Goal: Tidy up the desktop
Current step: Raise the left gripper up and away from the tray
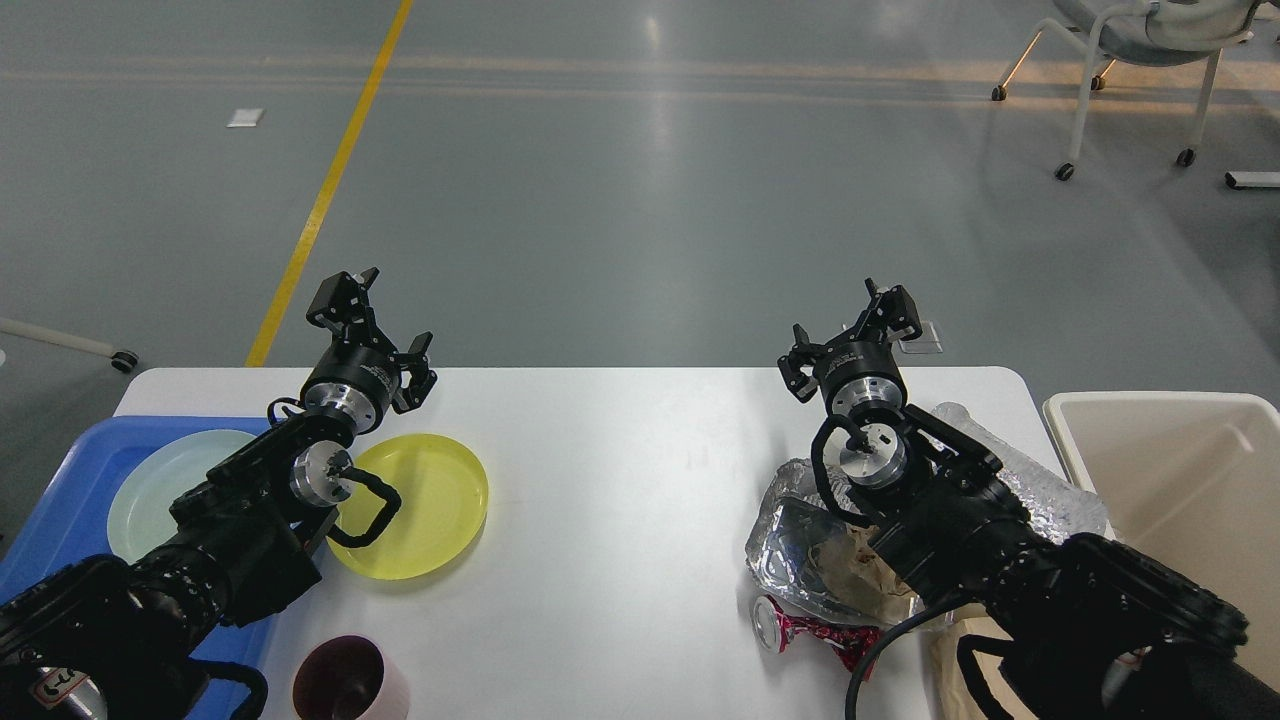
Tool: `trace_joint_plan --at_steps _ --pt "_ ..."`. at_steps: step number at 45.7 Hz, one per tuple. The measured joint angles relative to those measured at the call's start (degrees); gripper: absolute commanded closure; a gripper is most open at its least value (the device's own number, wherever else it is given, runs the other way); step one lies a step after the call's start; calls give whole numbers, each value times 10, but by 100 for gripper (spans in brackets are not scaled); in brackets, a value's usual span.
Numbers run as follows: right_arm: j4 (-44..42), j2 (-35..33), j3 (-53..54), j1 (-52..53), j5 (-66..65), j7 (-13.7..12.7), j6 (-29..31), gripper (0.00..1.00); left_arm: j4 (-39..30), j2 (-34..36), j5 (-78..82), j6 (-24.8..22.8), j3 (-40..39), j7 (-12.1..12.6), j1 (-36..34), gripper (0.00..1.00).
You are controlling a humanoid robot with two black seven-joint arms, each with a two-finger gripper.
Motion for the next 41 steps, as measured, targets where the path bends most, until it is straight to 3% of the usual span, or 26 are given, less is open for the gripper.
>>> trace_joint_plan --at_steps 13,30,36,41 --pt "0 0 0 0 0 0 0 0 0 5 2 23 36 6 -15 0" --pt "0 0 0 0 0 1 0 0 -3 21 -6 24 297 11 -98 0" --pt "0 0 0 0 0 1 0 0 -29 42 -4 14 397 33 -128 0" --pt "0 0 0 0 0 0 0 0 -64 72 -3 2 467 66 -158 0"
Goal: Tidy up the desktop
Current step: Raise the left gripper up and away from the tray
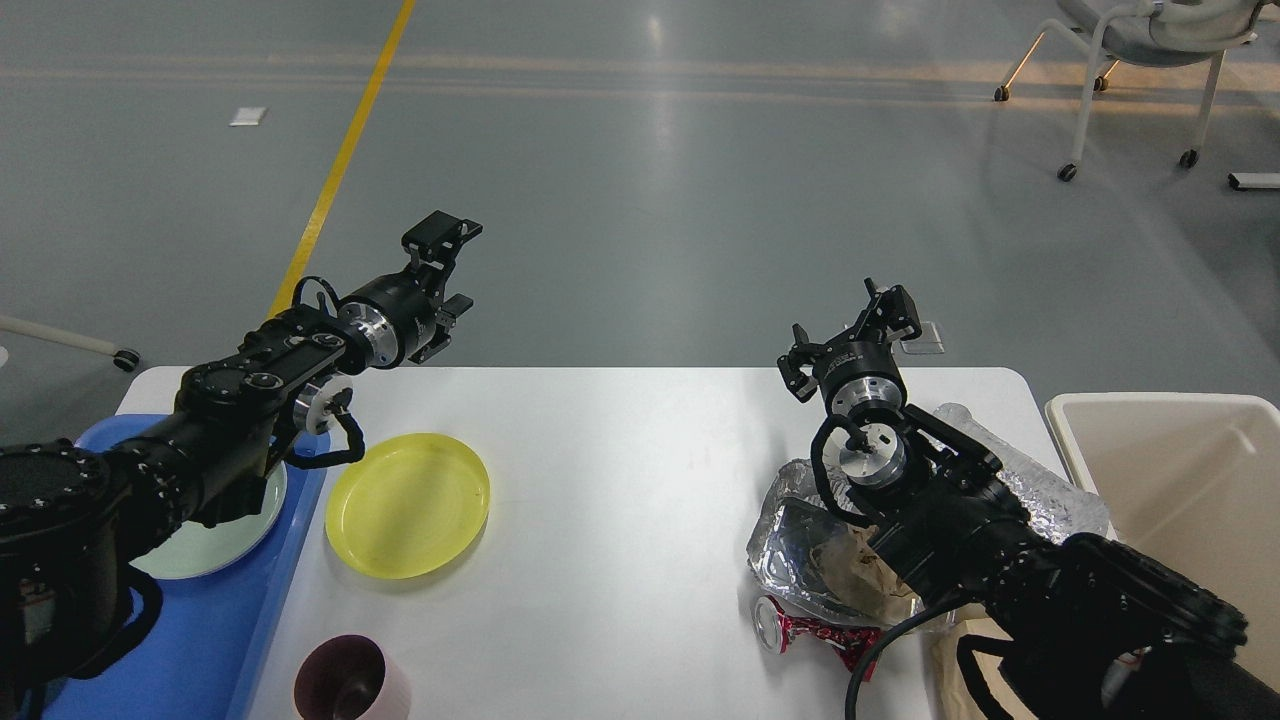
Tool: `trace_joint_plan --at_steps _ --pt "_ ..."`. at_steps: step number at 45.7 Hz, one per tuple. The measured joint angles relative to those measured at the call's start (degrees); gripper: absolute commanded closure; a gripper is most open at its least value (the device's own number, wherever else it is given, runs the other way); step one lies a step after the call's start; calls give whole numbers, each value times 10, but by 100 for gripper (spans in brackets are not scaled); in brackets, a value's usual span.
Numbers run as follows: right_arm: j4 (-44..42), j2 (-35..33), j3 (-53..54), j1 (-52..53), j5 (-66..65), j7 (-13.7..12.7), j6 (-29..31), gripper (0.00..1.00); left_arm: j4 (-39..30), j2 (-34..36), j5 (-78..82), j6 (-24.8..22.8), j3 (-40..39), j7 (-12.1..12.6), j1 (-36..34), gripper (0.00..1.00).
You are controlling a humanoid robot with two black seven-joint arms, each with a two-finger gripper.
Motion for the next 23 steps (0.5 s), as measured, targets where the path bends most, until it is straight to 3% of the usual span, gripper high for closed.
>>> trace_joint_plan --at_steps 7,17,23 --pt "0 0 0 0 0 0 0 0 -42 24 2 -14 85 26 -36 0" --pt "0 0 0 0 0 0 0 0 -67 57 5 -82 163 28 -83 0" --pt "0 0 0 0 0 0 0 0 -86 71 7 -99 187 28 -110 0"
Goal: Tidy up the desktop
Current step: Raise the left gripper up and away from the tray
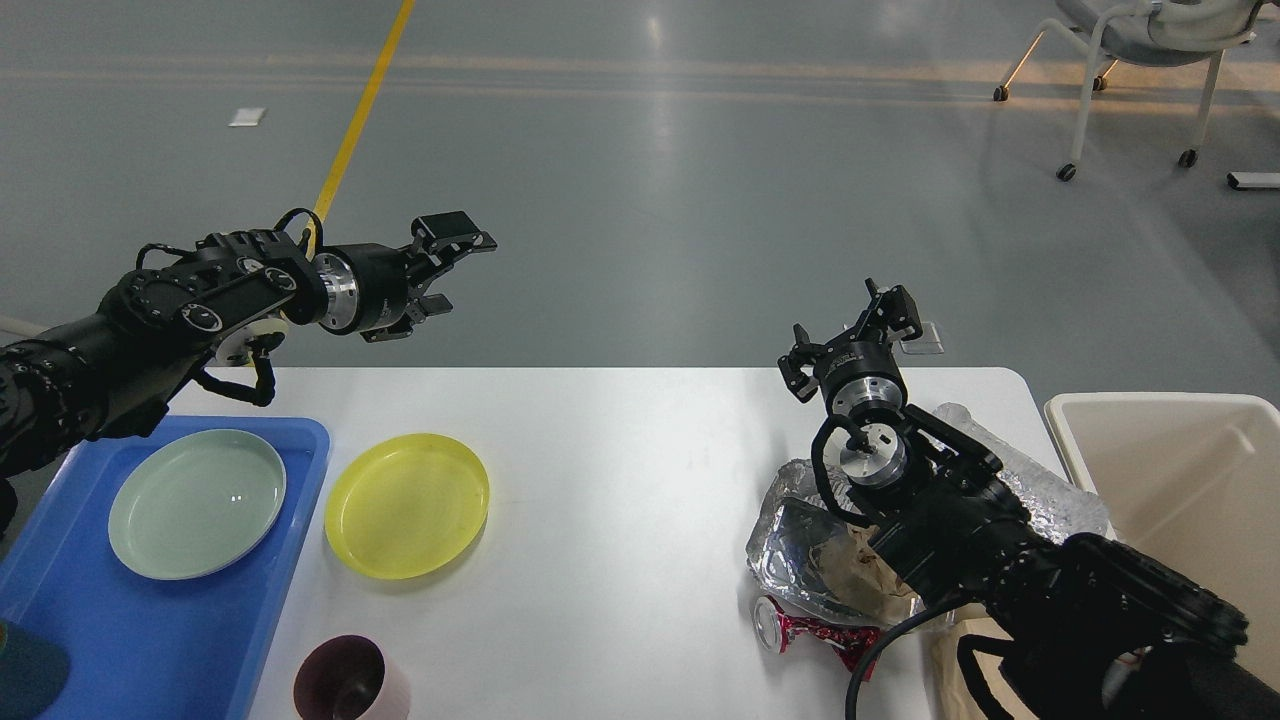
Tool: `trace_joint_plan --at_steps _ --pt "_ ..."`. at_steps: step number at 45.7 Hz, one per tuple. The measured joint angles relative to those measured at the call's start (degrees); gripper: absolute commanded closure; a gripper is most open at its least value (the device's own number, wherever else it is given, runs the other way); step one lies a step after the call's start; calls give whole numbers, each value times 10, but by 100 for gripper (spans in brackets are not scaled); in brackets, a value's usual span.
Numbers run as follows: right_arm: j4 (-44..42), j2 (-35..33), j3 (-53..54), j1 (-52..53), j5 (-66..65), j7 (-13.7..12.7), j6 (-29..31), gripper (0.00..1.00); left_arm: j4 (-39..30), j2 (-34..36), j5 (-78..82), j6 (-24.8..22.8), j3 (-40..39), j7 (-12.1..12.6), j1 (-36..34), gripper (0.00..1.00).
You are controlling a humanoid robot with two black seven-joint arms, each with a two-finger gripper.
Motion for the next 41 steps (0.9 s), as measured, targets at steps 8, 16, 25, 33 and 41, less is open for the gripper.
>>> trace_joint_plan --at_steps 8,16,25,33,41 --pt "0 0 0 0 0 0 0 0 -15 4 6 1 10 -2 -12 0" --pt "0 0 0 0 0 0 0 0 -16 0 27 2 31 -5 -16 0" --pt "0 0 0 0 0 0 0 0 -41 -12 29 -11 162 -2 -81 0" --pt "0 0 0 0 0 0 0 0 -132 -18 29 -13 260 0 -162 0" --pt "0 0 0 0 0 0 0 0 -218 -33 30 -14 336 0 -247 0"
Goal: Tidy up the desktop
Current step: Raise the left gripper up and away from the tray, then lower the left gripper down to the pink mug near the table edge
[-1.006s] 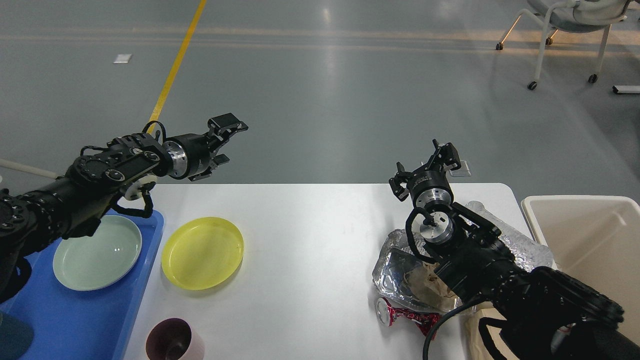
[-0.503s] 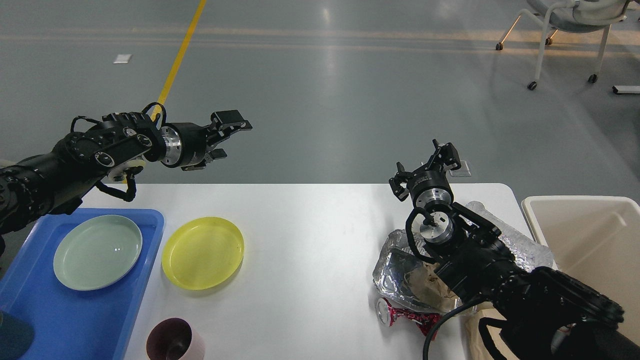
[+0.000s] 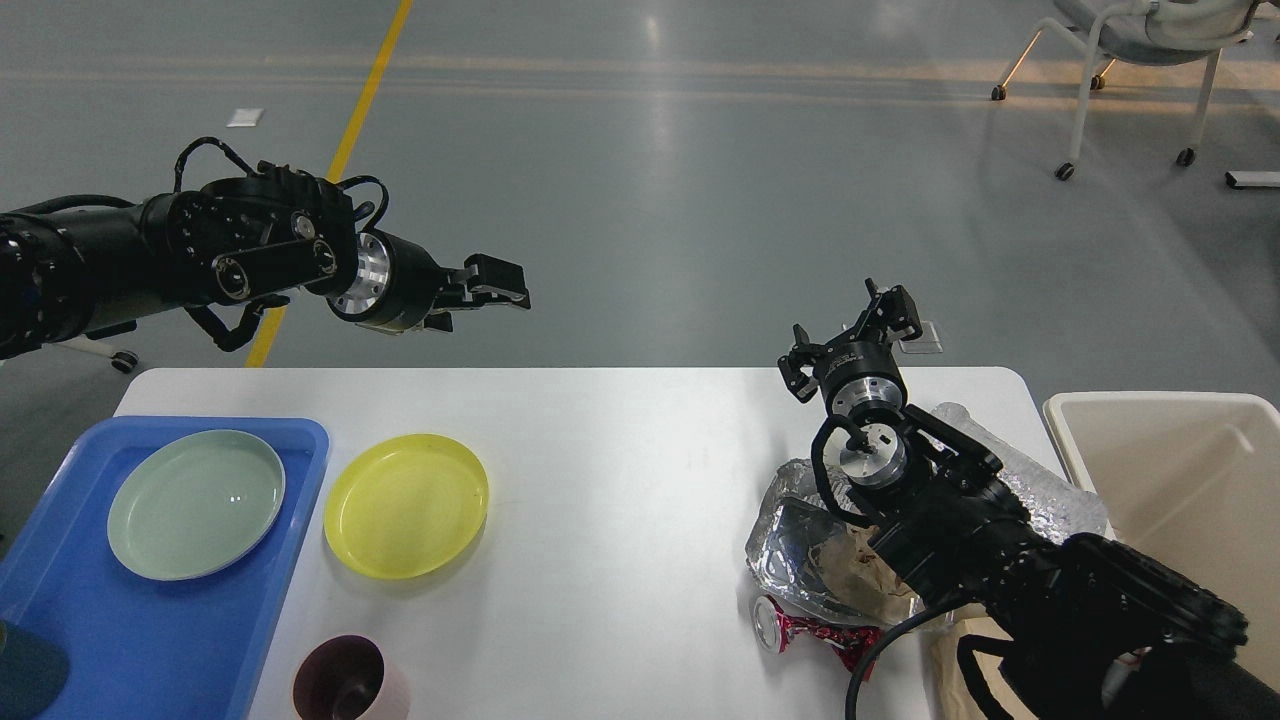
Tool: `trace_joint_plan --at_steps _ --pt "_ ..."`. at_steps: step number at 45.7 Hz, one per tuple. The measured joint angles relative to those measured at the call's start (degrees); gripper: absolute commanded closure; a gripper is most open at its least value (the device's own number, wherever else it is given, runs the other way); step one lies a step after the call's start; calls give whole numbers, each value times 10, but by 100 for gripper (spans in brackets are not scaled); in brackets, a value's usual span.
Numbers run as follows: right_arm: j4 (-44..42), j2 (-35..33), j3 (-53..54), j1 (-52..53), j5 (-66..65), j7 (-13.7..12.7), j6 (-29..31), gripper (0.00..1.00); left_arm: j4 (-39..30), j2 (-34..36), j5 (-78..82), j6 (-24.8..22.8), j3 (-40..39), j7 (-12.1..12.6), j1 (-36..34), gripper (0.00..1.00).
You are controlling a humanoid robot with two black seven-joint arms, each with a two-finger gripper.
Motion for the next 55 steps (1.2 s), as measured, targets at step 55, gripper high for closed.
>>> trace_joint_plan --at_steps 55 --pt "0 0 0 0 0 0 0 0 -266 -21 4 -163 155 1 -321 0"
